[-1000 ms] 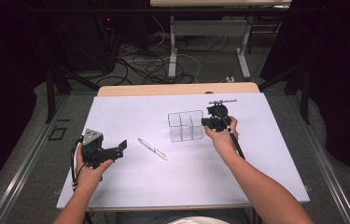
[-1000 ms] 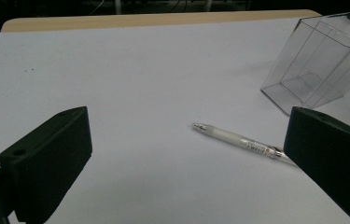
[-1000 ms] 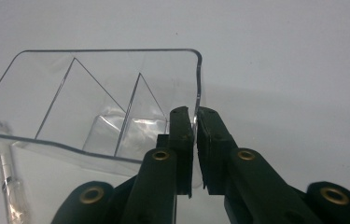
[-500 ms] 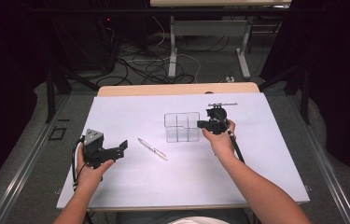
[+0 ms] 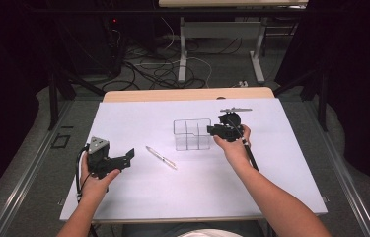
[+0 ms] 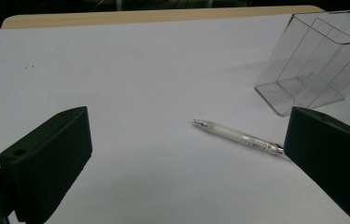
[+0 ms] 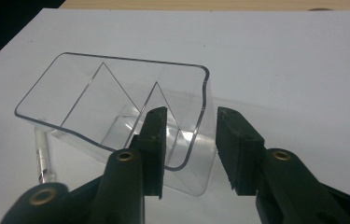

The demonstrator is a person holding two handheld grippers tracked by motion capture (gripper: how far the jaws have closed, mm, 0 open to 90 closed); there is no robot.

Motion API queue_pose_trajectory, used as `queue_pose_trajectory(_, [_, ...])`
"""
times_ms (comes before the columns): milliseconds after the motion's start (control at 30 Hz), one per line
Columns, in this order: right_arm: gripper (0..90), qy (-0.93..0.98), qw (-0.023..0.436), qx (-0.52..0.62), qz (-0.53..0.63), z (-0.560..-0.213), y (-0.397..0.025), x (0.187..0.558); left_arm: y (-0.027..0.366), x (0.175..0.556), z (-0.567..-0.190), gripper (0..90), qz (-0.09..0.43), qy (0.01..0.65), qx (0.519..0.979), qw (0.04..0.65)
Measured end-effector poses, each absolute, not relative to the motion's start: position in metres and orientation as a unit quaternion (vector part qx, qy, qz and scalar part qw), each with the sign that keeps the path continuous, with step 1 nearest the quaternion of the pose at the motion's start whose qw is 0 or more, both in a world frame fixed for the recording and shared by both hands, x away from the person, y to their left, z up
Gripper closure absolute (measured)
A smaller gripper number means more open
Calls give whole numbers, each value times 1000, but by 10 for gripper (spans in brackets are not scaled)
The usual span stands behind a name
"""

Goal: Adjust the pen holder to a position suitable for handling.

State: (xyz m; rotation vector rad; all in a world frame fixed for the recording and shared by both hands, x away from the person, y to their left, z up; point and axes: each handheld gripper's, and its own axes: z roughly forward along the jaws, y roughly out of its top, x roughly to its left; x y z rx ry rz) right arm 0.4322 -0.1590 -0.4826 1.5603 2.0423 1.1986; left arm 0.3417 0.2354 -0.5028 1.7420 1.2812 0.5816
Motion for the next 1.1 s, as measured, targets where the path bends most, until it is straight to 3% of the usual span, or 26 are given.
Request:
queue_pose_trajectory(300, [512,733,143,518,418,-477,-163,428,237,341,-503,13,233,516,699,437])
queue_pose_trajectory(367, [447,741,133,510,417,-474,-164,426,237,341,-503,13,233,515,699,437])
queue_pose_trajectory(733, [272,775,133,472,399,-457,-159,418,239,340,-502,12,233,520,695,439])
queue_pose_trajectory(1100, [153,799,116,443,390,-450,-140,412,241,340,-502,12,230,525,691,440])
